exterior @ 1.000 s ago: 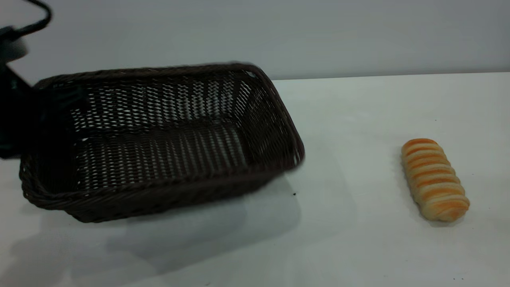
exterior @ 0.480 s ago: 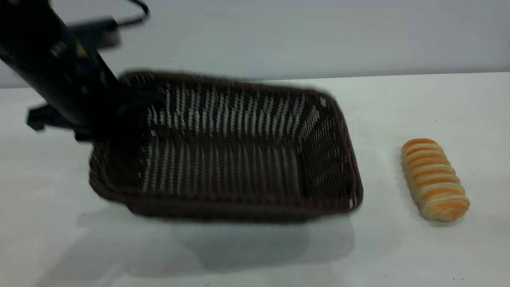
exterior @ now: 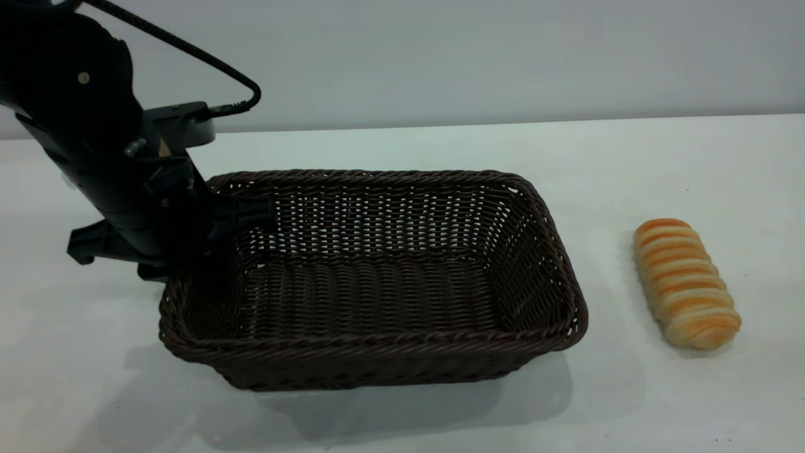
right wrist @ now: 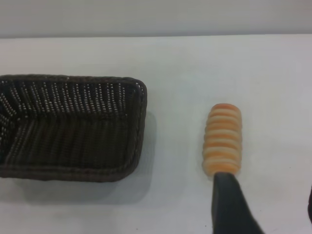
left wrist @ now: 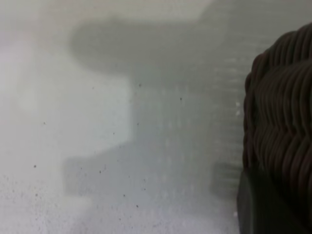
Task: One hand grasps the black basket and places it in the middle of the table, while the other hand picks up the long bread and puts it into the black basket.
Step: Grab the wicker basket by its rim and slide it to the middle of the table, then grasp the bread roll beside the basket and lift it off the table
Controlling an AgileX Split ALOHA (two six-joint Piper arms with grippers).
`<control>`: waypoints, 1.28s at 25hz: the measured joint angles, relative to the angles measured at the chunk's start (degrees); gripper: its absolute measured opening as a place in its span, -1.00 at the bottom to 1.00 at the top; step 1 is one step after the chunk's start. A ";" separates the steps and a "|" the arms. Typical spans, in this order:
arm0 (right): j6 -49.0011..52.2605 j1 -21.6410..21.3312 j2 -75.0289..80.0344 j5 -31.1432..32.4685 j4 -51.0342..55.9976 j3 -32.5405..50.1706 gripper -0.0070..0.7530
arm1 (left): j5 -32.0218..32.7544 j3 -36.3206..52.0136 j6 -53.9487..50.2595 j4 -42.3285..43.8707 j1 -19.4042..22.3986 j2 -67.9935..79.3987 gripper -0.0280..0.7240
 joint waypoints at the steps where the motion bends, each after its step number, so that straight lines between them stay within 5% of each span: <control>1: 0.00 0.00 0.00 0.00 0.00 0.00 -0.01 | 0.15 0.00 -0.54 0.13 0.00 0.08 -0.26; 6: -0.11 0.00 0.00 0.00 0.00 0.00 -0.01 | 1.02 0.00 -2.03 0.19 0.00 0.15 0.37; 10: -0.15 0.00 0.00 0.00 0.00 0.00 -0.01 | 3.21 0.00 -2.15 0.19 0.00 0.15 0.59; 26: -0.18 0.00 0.73 -0.11 0.10 0.00 0.02 | 7.87 0.00 -2.15 0.32 0.00 -13.70 0.63; 32: -5.54 0.00 12.06 -8.07 5.89 4.35 0.17 | 6.41 0.00 -0.59 0.32 0.00 -28.58 0.63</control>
